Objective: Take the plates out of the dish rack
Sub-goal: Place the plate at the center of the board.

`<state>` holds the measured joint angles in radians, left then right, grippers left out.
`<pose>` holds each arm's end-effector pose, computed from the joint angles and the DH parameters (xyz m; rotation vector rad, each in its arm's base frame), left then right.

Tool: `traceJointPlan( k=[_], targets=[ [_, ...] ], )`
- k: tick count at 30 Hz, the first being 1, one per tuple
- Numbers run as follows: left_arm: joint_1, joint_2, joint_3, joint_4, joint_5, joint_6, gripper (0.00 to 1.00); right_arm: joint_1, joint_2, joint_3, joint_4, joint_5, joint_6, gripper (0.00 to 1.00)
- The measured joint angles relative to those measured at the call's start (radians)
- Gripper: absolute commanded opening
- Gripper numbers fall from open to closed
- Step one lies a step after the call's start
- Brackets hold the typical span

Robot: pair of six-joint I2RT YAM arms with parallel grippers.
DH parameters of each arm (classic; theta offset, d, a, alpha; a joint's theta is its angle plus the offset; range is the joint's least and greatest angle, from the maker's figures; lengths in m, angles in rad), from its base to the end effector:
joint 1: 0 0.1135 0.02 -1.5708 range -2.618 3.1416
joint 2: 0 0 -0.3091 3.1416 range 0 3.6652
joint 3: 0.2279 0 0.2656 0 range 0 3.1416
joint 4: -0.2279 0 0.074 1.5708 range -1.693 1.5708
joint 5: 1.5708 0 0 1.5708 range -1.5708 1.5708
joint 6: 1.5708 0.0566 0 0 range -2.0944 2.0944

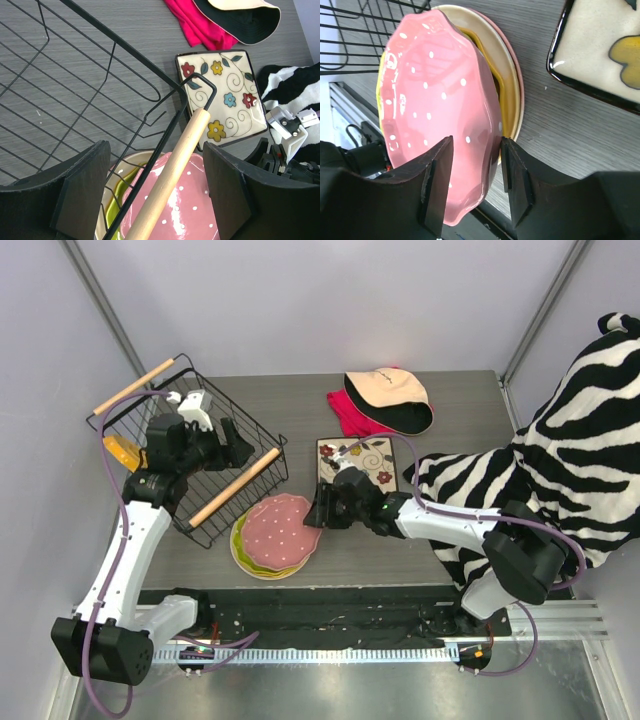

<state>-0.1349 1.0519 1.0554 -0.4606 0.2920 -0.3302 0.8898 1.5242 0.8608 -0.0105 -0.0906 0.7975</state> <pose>0.2359 -0.0485 0.3862 -0.0131 2.0573 -0.5871 0.2153 0.2738 0.2289 -0.1658 2.4365 0.9512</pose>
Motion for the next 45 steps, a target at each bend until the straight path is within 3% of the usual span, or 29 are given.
traceJointPlan(
  k=[3, 4, 6, 20, 23, 27, 30, 39, 45],
  targets=[
    [0.000, 0.000, 0.000, 0.000, 0.000, 0.000, 0.79, 0.001, 0.000, 0.003, -0.018, 0.012, -0.012, 0.36],
    [0.000, 0.000, 0.000, 0.000, 0.000, 0.000, 0.79, 0.001, 0.000, 0.005, -0.023, 0.016, -0.015, 0.24],
    [0.000, 0.000, -0.002, 0.000, 0.000, 0.000, 0.79, 0.002, 0.000, 0.007, -0.035, 0.029, -0.027, 0.18],
    [0.000, 0.002, -0.007, 0.000, 0.016, 0.000, 0.79, 0.041, 0.059, 0.072, -0.076, 0.076, -0.035, 0.16],
    [0.000, 0.008, -0.007, 0.000, 0.019, -0.001, 0.79, 0.049, 0.066, 0.084, -0.082, 0.082, -0.036, 0.18],
    [0.000, 0.012, -0.007, 0.000, 0.023, -0.001, 0.79, 0.051, 0.068, 0.088, -0.085, 0.086, -0.040, 0.38],
    [0.000, 0.012, -0.007, 0.000, 0.023, -0.001, 0.79, 0.059, 0.071, 0.096, -0.087, 0.084, -0.044, 0.47],
    [0.000, 0.009, -0.007, 0.000, -0.018, 0.006, 0.80, 0.073, 0.035, 0.109, -0.121, 0.117, -0.082, 0.56],
    [0.021, -0.019, 0.000, -0.025, -0.148, 0.032, 0.86, 0.044, -0.090, 0.114, -0.172, 0.160, -0.126, 0.58]
  ],
)
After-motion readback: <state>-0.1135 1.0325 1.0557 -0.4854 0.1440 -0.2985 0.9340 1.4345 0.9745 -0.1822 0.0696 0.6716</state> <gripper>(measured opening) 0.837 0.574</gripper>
